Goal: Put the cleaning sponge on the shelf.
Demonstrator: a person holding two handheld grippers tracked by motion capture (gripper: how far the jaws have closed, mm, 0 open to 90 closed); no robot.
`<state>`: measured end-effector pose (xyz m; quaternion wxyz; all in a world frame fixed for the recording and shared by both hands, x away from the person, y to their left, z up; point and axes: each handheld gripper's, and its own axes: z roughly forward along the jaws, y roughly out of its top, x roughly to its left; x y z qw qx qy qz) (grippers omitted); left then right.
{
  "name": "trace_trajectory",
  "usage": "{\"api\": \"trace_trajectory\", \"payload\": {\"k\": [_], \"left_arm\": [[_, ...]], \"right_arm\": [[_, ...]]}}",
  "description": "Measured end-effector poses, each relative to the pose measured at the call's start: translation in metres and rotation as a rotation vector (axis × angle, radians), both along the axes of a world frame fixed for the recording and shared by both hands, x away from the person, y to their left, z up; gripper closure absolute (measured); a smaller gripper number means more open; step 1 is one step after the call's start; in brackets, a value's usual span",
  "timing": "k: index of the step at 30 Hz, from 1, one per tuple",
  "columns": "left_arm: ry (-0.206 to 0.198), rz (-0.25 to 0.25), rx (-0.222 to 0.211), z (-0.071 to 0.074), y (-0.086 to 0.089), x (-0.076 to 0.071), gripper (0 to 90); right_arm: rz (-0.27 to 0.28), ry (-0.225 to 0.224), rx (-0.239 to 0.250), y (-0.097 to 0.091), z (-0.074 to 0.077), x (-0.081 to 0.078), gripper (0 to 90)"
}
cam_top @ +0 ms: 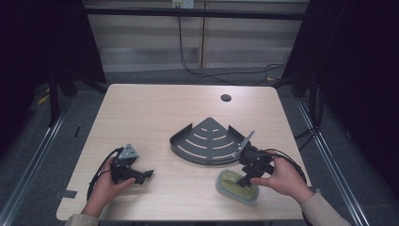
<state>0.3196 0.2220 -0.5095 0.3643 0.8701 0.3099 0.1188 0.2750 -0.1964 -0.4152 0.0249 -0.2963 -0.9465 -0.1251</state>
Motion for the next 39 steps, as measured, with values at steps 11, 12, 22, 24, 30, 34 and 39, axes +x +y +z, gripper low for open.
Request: {"api": "trace_trajectory", "payload": {"k": [11,12,22,24,30,34,39], "left_arm": [[0.002,-0.001,-0.002,-0.0001,-0.0001,0.0,4.8],[0.0,0.0,0.0,0.0,0.0,0.0,4.8],[0.0,0.0,0.0,0.0,0.0,0.0,4.8],[0.0,-0.001,0.0,-0.0001,0.0001,0.0,4.8],[0.0,-0.001,-0.001,-0.0001,0.0001,0.0001,4.8],[0.0,-0.001,-0.001,-0.0001,0.0001,0.0001,4.8],[-0.001,-0.002,-0.001,-0.0001,0.0001,0.0001,4.8]], "right_arm": [[0.015,0.014,-0.016,0.0007,-0.0063,0.0001,51.2],[0.014,0.012,-0.016,0.0007,-0.0063,0.0,52.3],[0.037,0.028,-0.03,0.0036,-0.0083,0.0002,60.9],[0.038,0.038,-0.028,0.004,-0.0084,0.0003,67.2],[0.041,0.036,-0.06,0.0059,-0.0065,0.0005,71.0],[0.047,0.036,-0.065,0.0058,-0.0036,0.0019,71.1],[0.052,0.036,-0.072,0.0058,0.0009,0.0028,71.2]]}}
